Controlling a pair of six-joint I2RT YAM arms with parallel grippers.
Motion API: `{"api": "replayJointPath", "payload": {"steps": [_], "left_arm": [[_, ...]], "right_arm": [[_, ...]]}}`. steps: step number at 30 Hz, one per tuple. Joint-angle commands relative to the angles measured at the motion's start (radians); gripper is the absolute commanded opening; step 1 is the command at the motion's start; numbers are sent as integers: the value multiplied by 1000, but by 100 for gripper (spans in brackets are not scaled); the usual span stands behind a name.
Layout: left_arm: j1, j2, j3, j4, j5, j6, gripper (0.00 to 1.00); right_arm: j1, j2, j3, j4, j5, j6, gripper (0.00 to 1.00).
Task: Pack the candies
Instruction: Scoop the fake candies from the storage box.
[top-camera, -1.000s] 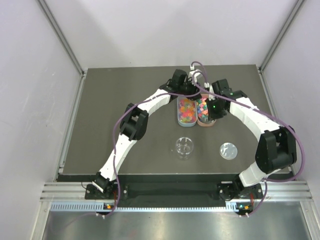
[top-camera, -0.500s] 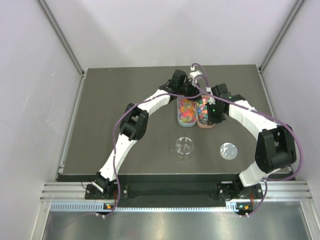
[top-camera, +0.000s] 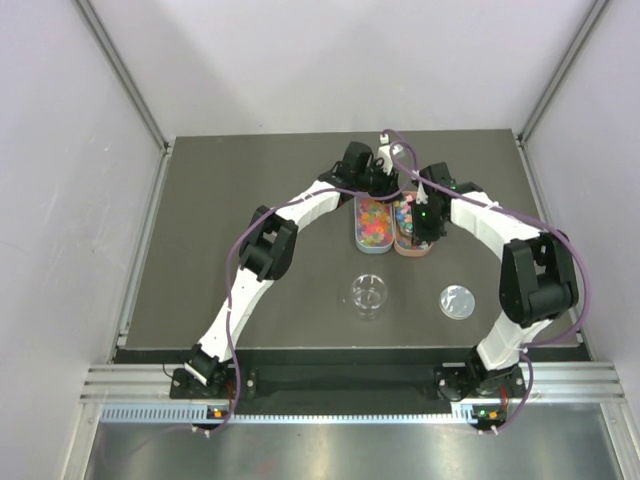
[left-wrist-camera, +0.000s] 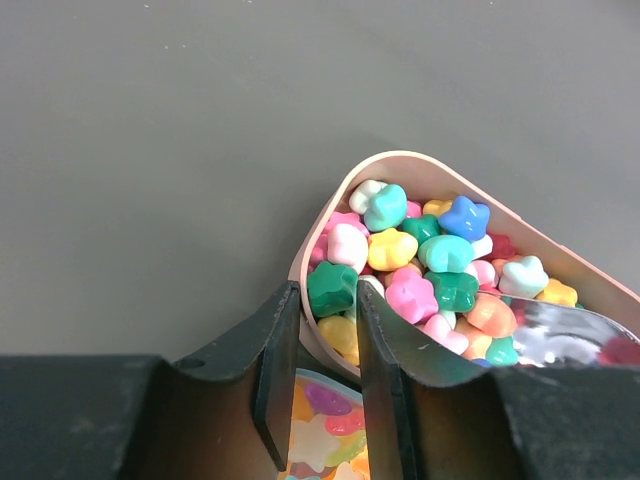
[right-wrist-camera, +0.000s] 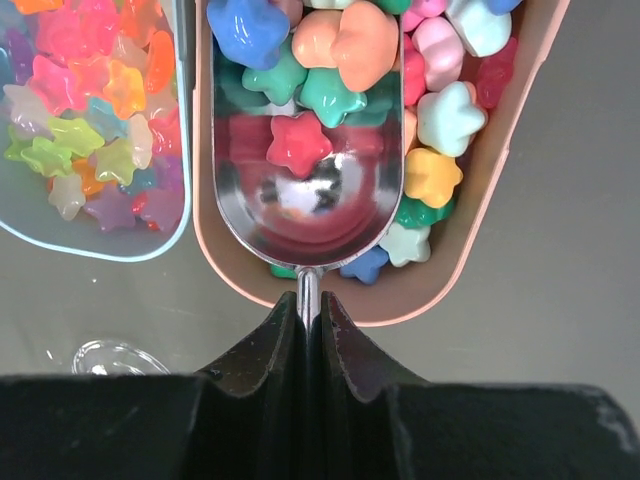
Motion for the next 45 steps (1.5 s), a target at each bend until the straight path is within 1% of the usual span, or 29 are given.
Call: {"api": "replayJointPath", "payload": {"steps": [1, 5, 11, 17, 21, 24, 26, 27, 30, 37, 40, 45], "left_arm": [[-26, -48, -25, -31, 91, -7, 33], [-21, -51, -24, -39, 96, 0, 33], [-9, -76, -42, -14, 106, -9, 33], [-1, -104, -64, 18, 108, -32, 33], [5, -134, -91, 45, 133, -85, 36], [14, -186, -142, 81, 146, -102, 38], [20, -228, -165, 79, 152, -107, 42], [22, -242, -189, 120, 157, -112, 44], [40, -300, -242, 153, 165, -124, 47], [82, -363, -253, 145, 166, -139, 48], [102, -392, -271, 133, 162, -132, 48], [129, -456, -340, 118, 142, -95, 48]], "right_arm": [[-1, 15, -30, 42, -12, 11, 0], [-3, 13, -93, 77, -12, 17, 0], [-4, 26, -134, 143, -23, 28, 0], [-6, 44, -111, 188, -20, 22, 0], [-10, 49, -108, 218, -19, 22, 0], [-18, 44, -122, 234, -19, 27, 0], [-21, 39, -131, 242, -17, 25, 0], [-22, 33, -133, 243, -17, 30, 0], [-24, 15, -133, 251, -15, 34, 0], [-22, -23, -149, 260, -15, 37, 0], [-24, -40, -182, 289, -9, 28, 0], [-22, -91, -232, 349, 3, 20, 0]]}}
